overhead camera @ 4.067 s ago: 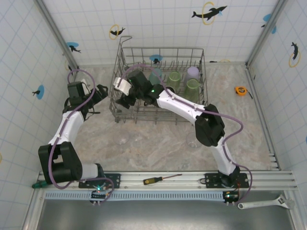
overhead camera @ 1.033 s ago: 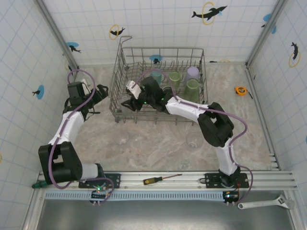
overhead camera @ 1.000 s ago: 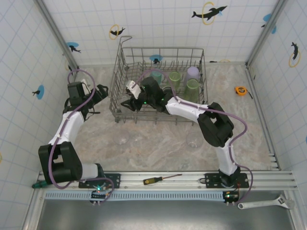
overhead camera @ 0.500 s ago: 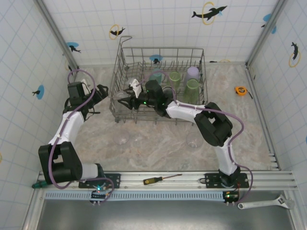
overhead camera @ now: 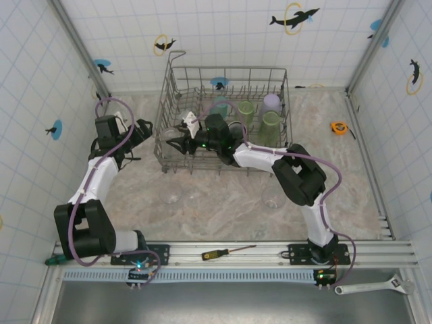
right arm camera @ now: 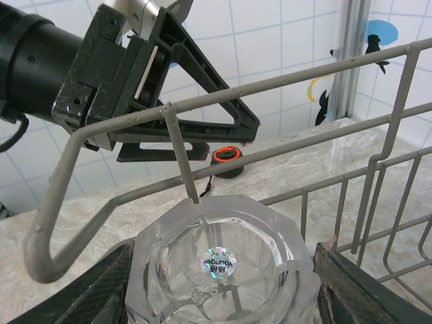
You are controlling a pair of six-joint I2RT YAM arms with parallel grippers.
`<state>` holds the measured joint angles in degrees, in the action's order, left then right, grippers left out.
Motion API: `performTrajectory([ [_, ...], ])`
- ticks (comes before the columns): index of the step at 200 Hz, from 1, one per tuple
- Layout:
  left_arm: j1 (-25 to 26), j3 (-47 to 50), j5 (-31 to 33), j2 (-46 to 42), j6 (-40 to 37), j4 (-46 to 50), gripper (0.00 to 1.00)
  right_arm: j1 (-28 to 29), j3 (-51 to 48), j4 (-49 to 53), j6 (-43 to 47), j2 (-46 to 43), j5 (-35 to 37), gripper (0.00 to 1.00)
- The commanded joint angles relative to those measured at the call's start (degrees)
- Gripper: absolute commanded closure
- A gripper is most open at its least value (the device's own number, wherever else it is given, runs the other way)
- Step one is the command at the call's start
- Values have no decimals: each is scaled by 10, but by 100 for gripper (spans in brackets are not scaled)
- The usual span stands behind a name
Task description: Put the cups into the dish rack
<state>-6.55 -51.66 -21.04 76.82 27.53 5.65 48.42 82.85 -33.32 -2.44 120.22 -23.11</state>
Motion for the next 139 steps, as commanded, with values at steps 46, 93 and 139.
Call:
performTrajectory([
  [46, -5, 5, -11, -11, 9, -8, 3, 14, 26, 58, 49, 42, -2, 48],
  [93, -4, 5, -9, -12, 9, -8, 3, 26, 58, 84, 55, 71, -1, 47],
  [139, -5, 5, -11, -13, 8, -8, 3, 30, 62, 90, 48, 83, -2, 47],
])
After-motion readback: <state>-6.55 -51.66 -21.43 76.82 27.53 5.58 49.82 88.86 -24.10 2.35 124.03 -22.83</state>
